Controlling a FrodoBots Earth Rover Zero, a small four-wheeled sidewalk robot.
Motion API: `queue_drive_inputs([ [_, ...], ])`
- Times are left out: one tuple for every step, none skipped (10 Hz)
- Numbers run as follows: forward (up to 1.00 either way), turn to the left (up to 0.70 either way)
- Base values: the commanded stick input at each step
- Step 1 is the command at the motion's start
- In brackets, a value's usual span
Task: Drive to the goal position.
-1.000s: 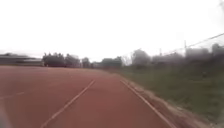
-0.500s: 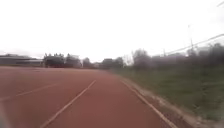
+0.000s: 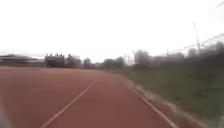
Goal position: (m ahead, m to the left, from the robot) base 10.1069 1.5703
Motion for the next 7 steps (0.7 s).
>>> queue_drive_inputs([
  [0.7, 0.02],
  [0.7, 0.0],
  [0.7, 0.0],
  [0.7, 0.0],
  [0.7, 0.0],
  [0.7, 0.0],
  [0.7, 0.0],
])
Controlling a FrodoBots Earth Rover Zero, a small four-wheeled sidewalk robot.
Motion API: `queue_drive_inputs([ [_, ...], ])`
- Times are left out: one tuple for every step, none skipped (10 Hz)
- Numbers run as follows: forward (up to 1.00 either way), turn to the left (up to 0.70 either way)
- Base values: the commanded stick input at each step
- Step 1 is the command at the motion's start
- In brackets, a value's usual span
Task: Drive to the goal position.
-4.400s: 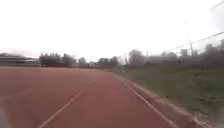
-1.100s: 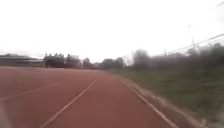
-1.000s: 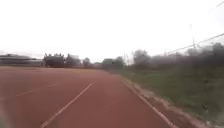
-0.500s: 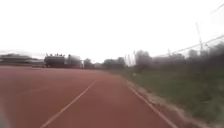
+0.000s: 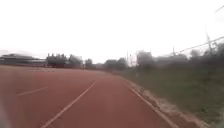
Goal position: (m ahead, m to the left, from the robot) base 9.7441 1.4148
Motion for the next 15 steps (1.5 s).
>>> queue_drive_inputs([
  [0.7, 0.0],
  [0.7, 0.0],
  [0.7, 0.0],
  [0.7, 0.07],
  [0.7, 0.09],
  [0.7, 0.09],
  [0.7, 0.04],
  [0.7, -0.15],
  [0.7, -0.33],
  [0.7, -0.35],
  [0.7, 0.01],
  [0.7, 0.08],
  [0.7, 0.02],
  [0.7, 0.07],
  [0.7, 0.1],
])
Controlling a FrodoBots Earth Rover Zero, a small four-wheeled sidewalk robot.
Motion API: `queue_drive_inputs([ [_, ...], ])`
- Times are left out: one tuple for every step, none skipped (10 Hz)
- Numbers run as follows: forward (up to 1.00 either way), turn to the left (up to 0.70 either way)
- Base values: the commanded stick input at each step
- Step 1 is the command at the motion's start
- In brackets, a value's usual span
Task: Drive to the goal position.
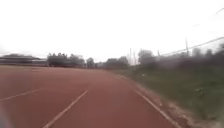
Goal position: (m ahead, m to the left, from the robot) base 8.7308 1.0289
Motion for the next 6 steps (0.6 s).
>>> queue_drive_inputs([
  [0.7, 0.12],
  [0.7, 0.07],
  [0.7, 0.1],
  [0.7, 0.07],
  [0.7, 0.05],
  [0.7, 0.04],
])
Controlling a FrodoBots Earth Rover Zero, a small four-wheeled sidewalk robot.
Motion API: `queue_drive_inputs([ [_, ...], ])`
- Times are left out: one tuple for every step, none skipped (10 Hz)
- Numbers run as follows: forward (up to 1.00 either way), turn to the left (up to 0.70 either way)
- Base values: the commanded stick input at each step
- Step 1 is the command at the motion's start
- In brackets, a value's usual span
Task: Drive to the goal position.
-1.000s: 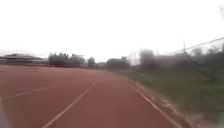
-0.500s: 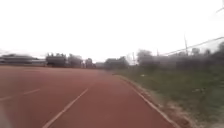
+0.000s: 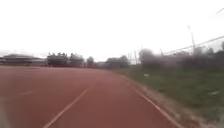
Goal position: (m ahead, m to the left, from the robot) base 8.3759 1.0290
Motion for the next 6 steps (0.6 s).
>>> queue_drive_inputs([
  [0.7, 0.02],
  [0.7, 0.08],
  [0.7, 0.05],
  [0.7, 0.09],
  [0.7, 0.08],
  [0.7, 0.13],
])
